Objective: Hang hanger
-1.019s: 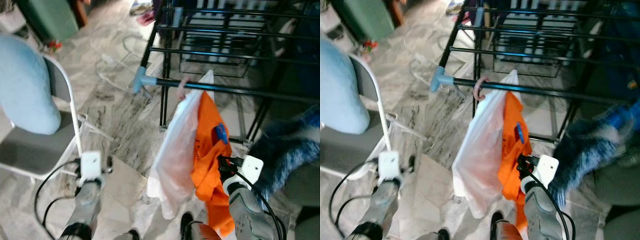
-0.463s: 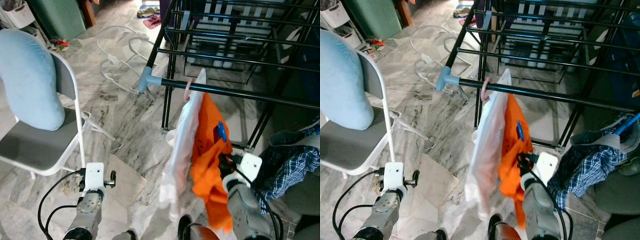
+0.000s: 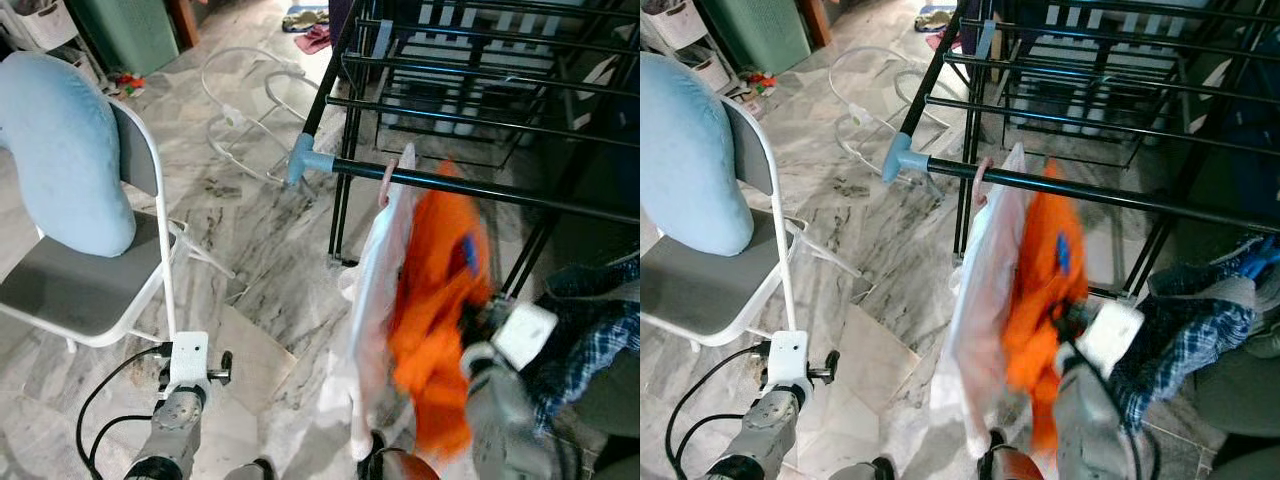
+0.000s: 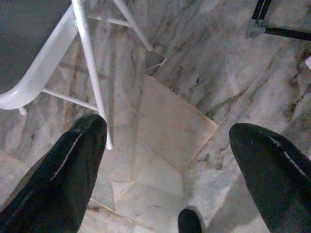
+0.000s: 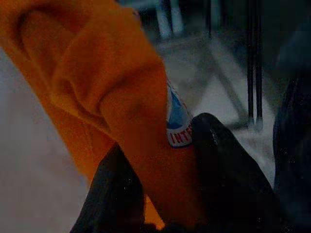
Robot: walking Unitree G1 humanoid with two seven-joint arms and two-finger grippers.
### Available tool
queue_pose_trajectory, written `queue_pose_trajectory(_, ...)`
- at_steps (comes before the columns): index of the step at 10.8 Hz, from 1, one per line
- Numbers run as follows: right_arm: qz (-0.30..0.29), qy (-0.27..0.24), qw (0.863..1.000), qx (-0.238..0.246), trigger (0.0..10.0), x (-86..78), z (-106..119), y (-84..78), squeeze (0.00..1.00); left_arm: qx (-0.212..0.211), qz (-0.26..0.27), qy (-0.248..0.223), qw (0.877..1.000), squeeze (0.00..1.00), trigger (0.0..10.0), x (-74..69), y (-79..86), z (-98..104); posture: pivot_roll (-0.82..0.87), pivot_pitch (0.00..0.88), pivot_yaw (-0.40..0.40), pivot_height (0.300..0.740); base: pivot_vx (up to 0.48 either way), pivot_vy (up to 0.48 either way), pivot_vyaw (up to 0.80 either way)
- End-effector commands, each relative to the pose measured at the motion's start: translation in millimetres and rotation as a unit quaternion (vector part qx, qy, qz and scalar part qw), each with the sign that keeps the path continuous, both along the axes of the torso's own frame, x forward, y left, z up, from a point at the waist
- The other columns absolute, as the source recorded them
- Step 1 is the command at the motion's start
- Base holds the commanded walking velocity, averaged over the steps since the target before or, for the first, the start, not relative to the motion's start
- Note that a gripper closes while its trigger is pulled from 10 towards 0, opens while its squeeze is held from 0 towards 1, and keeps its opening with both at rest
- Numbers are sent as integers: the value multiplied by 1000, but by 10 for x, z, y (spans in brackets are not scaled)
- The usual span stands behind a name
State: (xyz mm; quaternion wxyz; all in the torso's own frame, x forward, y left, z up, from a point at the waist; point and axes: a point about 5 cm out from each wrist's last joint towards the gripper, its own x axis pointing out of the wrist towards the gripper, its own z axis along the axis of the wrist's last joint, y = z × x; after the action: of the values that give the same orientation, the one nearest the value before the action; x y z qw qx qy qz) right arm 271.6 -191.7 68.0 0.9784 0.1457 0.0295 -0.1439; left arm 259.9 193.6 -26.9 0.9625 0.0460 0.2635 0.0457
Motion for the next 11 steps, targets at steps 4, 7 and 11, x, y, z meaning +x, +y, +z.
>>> queue_pose_trajectory(4, 4, -67, 997, -29, 10000, 28, 315, 65, 0, 4, 0, 34, 999, 0, 10000, -102, 55, -94, -103, 177, 60, 740, 0, 0, 0)
queue_pose_trajectory(7, -25, -71, 996, -42, 10000, -40, 312, -53, 0, 4, -5, 44, 999, 0, 10000, -127, 66, -117, -112, 180, 69, 740, 0, 0, 0)
queue_pose_trajectory(11, -96, -90, 991, -19, 10000, 103, 509, -316, 0, 6, -12, 62, 998, 0, 10000, -171, 99, -153, -113, 174, 86, 740, 0, 0, 0)
